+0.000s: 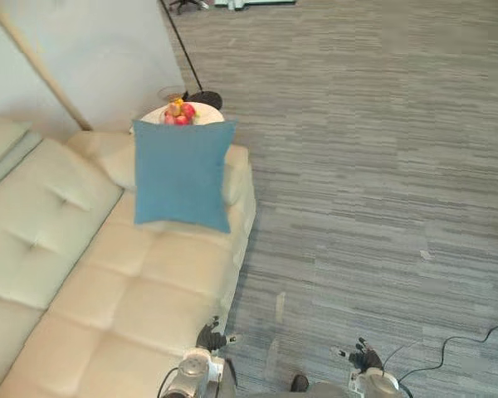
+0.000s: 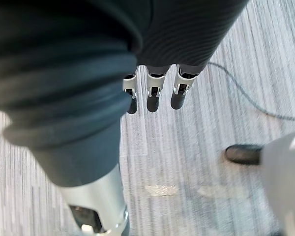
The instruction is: Pick up cushions and gather them together orderly.
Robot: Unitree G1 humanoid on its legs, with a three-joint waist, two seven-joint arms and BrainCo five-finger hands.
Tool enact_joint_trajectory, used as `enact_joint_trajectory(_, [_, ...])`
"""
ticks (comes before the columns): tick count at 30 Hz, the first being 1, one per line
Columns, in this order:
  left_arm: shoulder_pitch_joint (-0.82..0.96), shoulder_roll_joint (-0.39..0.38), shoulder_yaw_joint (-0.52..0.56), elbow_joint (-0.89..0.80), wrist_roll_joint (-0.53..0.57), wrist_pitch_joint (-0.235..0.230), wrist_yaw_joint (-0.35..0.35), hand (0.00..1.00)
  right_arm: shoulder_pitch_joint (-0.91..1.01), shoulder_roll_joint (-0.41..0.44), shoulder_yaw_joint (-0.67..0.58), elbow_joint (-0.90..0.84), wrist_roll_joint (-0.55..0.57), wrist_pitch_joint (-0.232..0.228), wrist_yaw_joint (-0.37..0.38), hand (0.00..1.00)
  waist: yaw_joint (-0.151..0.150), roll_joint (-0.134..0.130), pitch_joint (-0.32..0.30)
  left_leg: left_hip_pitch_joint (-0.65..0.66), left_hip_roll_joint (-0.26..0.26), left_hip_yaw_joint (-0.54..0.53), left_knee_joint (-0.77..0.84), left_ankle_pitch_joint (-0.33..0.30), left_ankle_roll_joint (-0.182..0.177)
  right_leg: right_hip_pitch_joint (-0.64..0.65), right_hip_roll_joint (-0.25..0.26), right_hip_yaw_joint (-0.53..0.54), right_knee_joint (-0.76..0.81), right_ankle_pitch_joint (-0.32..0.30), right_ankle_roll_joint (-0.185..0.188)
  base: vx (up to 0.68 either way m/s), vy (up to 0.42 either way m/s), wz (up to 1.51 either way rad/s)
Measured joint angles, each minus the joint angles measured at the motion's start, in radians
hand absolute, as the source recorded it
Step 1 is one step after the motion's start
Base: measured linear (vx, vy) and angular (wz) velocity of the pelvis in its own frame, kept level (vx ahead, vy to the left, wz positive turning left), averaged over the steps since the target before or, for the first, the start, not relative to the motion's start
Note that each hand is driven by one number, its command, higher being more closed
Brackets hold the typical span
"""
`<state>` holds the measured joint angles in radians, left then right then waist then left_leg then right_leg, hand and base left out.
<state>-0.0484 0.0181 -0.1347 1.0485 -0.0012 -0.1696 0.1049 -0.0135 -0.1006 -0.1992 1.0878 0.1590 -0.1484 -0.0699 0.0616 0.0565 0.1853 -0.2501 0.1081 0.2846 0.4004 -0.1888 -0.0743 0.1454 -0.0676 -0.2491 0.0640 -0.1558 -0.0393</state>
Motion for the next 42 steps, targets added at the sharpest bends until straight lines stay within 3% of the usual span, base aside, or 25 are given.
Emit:
enact_joint_trajectory(1, [0.003,-0.008,-0.006,0.002,0.0,0.001,0.0,0.0,0.007,-0.001,-0.004,-0.003,0.0,0.0,-0.001,0.0,-0.001,0.01,-0.006,0.009,-0.035,-0.017,-0.188,0.093,-0.005,0.029,0.006,0.006,-0.024,-0.014,0.024,0.37,0.119,-0.2])
enact_joint_trajectory(2, [0.005,-0.012,-0.008,0.002,0.0,0.001,0.0,0.0,0.013,-0.003,-0.004,-0.002,0.0,0.0,-0.002,0.0,0.001,0.021,-0.011,0.006,-0.036,-0.023,-0.249,0.132,-0.011,0.033,0.019,0.011,-0.034,-0.02,0.034,0.36,0.173,-0.23])
enact_joint_trajectory(3, [0.006,-0.012,-0.01,0.002,0.0,-0.001,0.0,0.0,0.012,-0.002,-0.003,0.002,0.0,0.001,-0.005,0.0,0.01,0.026,-0.014,0.008,-0.032,-0.037,-0.257,0.238,0.045,0.053,0.03,0.022,-0.039,-0.038,0.056,0.39,0.187,-0.12])
enact_joint_trajectory(4, [-0.001,0.0,-0.01,0.004,0.0,0.002,-0.001,0.0,0.007,0.02,0.002,0.002,0.0,0.001,-0.009,0.0,0.009,-0.001,-0.018,0.021,-0.06,-0.033,-0.26,0.246,0.077,0.069,0.007,0.023,-0.043,-0.051,0.071,0.47,0.184,0.07])
enact_joint_trajectory(5, [-0.002,0.013,-0.01,0.004,0.0,0.003,-0.002,0.0,0.009,0.038,0.019,0.0,0.0,0.0,-0.007,0.0,-0.002,-0.051,-0.024,0.025,-0.104,-0.043,-0.259,0.214,0.096,0.077,-0.028,0.015,-0.029,-0.071,0.091,0.56,0.16,0.36])
enact_joint_trajectory(8, [-0.008,0.009,-0.011,0.005,-0.001,0.006,-0.005,0.0,0.012,0.042,0.018,0.005,-0.001,0.001,-0.007,0.0,-0.003,-0.06,-0.024,0.044,-0.104,-0.049,-0.207,0.131,0.099,-0.048,-0.072,0.023,0.32,-0.097,0.171,0.34,0.117,0.16])
enact_joint_trajectory(9, [-0.006,0.01,-0.012,0.007,0.0,0.009,-0.005,0.0,0.009,0.048,0.02,0.006,-0.003,0.0,-0.006,0.0,-0.001,-0.065,-0.023,0.08,-0.106,-0.05,-0.206,0.108,0.095,-0.125,-0.1,0.037,0.521,-0.084,0.251,0.3,0.103,0.01])
enact_joint_trajectory(10, [-0.001,0.023,-0.028,0.016,0.0,0.011,-0.005,0.0,0.011,0.055,0.019,0.005,-0.003,0.001,-0.004,0.0,-0.007,-0.07,-0.025,0.125,-0.112,-0.059,-0.207,0.083,0.091,-0.181,-0.127,0.038,0.68,-0.086,0.282,0.49,0.102,0.21])
enact_joint_trajectory(12, [0.004,0.05,-0.065,0.023,0.0,0.011,-0.006,0.0,0.015,0.058,0.016,-0.001,-0.003,0.001,0.001,0.0,-0.012,-0.07,-0.028,0.216,-0.126,-0.065,-0.244,0.083,0.097,-0.205,-0.198,-0.072,0.757,-0.134,0.208,0.51,0.051,0.28])
enact_joint_trajectory(14, [-0.001,0.058,-0.061,0.021,-0.001,0.012,0.0,0.0,0.002,0.058,0.016,-0.005,-0.003,0.0,0.003,0.0,-0.013,-0.059,-0.031,0.262,-0.108,-0.096,-0.282,0.083,0.096,-0.257,-0.208,-0.174,0.61,-0.169,0.142,0.36,-0.05,0.36])
enact_joint_trajectory(17, [-0.018,0.044,-0.061,0.018,0.0,0.013,-0.001,0.0,-0.021,0.051,0.015,-0.007,-0.003,0.0,0.004,0.0,-0.013,-0.035,-0.021,0.276,-0.065,-0.128,-0.283,0.063,0.065,-0.328,-0.172,-0.126,0.435,-0.142,0.13,0.26,-0.155,0.29])
enact_joint_trajectory(19, [-0.014,0.037,-0.059,0.024,0.0,0.013,0.0,0.0,-0.035,0.04,0.015,-0.012,-0.003,0.0,0.007,0.0,-0.02,-0.011,-0.008,0.304,-0.029,-0.161,-0.29,0.039,0.029,-0.371,-0.111,0.062,0.261,-0.033,0.157,0.29,-0.32,0.41])
enact_joint_trajectory(20, [-0.007,0.041,-0.058,0.024,0.0,0.013,0.001,0.0,-0.031,0.039,0.016,-0.011,-0.003,0.0,0.008,0.0,-0.026,-0.03,-0.01,0.318,-0.035,-0.187,-0.281,0.016,-0.003,-0.367,-0.11,0.172,0.154,0.058,0.178,0.27,-0.358,0.55])
enact_joint_trajectory(21, [-0.004,0.046,-0.056,0.024,0.0,0.012,0.001,0.0,-0.021,0.041,0.017,-0.009,-0.003,0.0,0.008,0.0,-0.029,-0.047,-0.007,0.32,-0.042,-0.196,-0.268,0.001,-0.015,-0.361,-0.122,0.19,0.138,0.09,0.181,0.3,-0.522,0.85])
enact_joint_trajectory(23, [0.029,0.001,-0.029,0.036,0.001,0.007,0.001,0.0,-0.005,-0.012,0.019,-0.004,-0.003,0.002,0.009,0.0,-0.033,0.015,-0.033,0.287,0.036,-0.252,-0.156,-0.055,-0.045,-0.354,-0.072,0.122,0.23,0.064,0.13,0.29,-0.468,0.7])
enact_joint_trajectory(25, [0.027,-0.015,-0.015,0.034,0.0,0.007,-0.001,0.0,0.005,-0.03,0.014,-0.002,-0.002,0.002,0.01,0.0,-0.039,0.031,-0.037,0.201,0.07,-0.258,0.01,-0.036,-0.041,-0.324,-0.059,0.071,0.225,0.039,0.111,0.22,-0.286,0.61])
enact_joint_trajectory(26, [0.023,-0.016,-0.009,0.032,0.0,0.007,-0.002,0.0,0.005,-0.03,0.013,-0.001,-0.002,0.002,0.01,0.0,-0.039,0.032,-0.035,0.168,0.084,-0.25,0.073,-0.02,-0.043,-0.307,-0.055,0.049,0.221,0.035,0.105,0.21,-0.313,0.72])
enact_joint_trajectory(29, [0.03,-0.015,0.0,0.023,0.0,0.004,-0.002,0.0,0.039,-0.016,0.001,0.009,0.001,0.001,0.009,0.0,-0.04,0.017,-0.027,0.13,0.151,-0.116,0.206,0.067,0.007,-0.182,-0.053,-0.052,0.193,0.0,0.068,0.24,-0.254,0.88])
enact_joint_trajectory(30, [0.029,-0.018,0.001,0.01,0.0,0.0,-0.002,0.0,0.048,-0.019,-0.006,0.008,0.01,0.0,0.008,0.0,-0.027,0.01,-0.025,0.122,0.157,-0.053,0.22,0.03,0.0,-0.131,-0.055,-0.079,0.145,0.003,0.061,0.22,-0.162,0.75])
enact_joint_trajectory(33, [0.027,-0.017,0.0,0.003,0.0,0.0,-0.002,0.0,0.042,-0.018,-0.015,0.006,0.017,0.0,0.007,0.0,-0.021,0.006,-0.023,0.101,0.105,0.008,0.123,-0.004,-0.008,-0.102,-0.074,-0.129,0.117,0.013,0.061,0.15,-0.009,0.42])
enact_joint_trajectory(34, [0.026,-0.017,-0.003,0.003,0.0,0.001,-0.003,0.0,0.038,-0.017,-0.016,0.002,0.018,0.0,0.008,0.0,-0.023,0.006,-0.022,0.095,0.074,0.048,0.032,0.016,-0.008,-0.087,-0.082,-0.157,0.109,0.011,0.064,0.21,0.067,0.69])
enact_joint_trajectory(35, [0.026,-0.017,-0.006,0.004,0.0,0.002,-0.003,0.0,0.044,-0.016,-0.022,0.001,0.018,0.0,0.008,0.0,-0.024,0.01,-0.023,0.089,0.052,0.106,-0.073,0.106,-0.001,-0.07,-0.079,-0.187,0.1,0.006,0.079,0.18,0.07,0.9])
enact_joint_trajectory(36, [0.025,-0.009,-0.011,0.005,0.001,0.002,-0.002,0.0,0.05,-0.011,-0.029,0.001,0.018,0.0,0.007,0.0,-0.024,0.006,-0.026,0.093,0.048,0.171,-0.105,0.103,0.049,-0.054,-0.074,-0.206,0.092,-0.002,0.095,0.23,0.105,1.07])
enact_joint_trajectory(39, [0.017,0.031,-0.009,-0.007,0.001,0.001,-0.002,0.0,0.042,0.043,-0.028,-0.004,0.019,0.0,0.007,0.0,-0.006,-0.054,-0.029,0.09,0.003,0.169,-0.156,0.11,0.065,-0.039,-0.088,-0.22,0.034,0.008,0.116,0.18,0.093,0.65])
enact_joint_trajectory(42, [0.018,0.032,0.012,0.006,-0.001,0.003,-0.005,0.0,0.024,0.041,-0.011,-0.006,0.016,-0.001,0.01,0.0,-0.007,-0.058,-0.032,0.118,-0.033,0.148,-0.152,0.053,0.094,-0.026,-0.135,-0.222,0.127,-0.023,0.166,0.14,0.074,0.26])
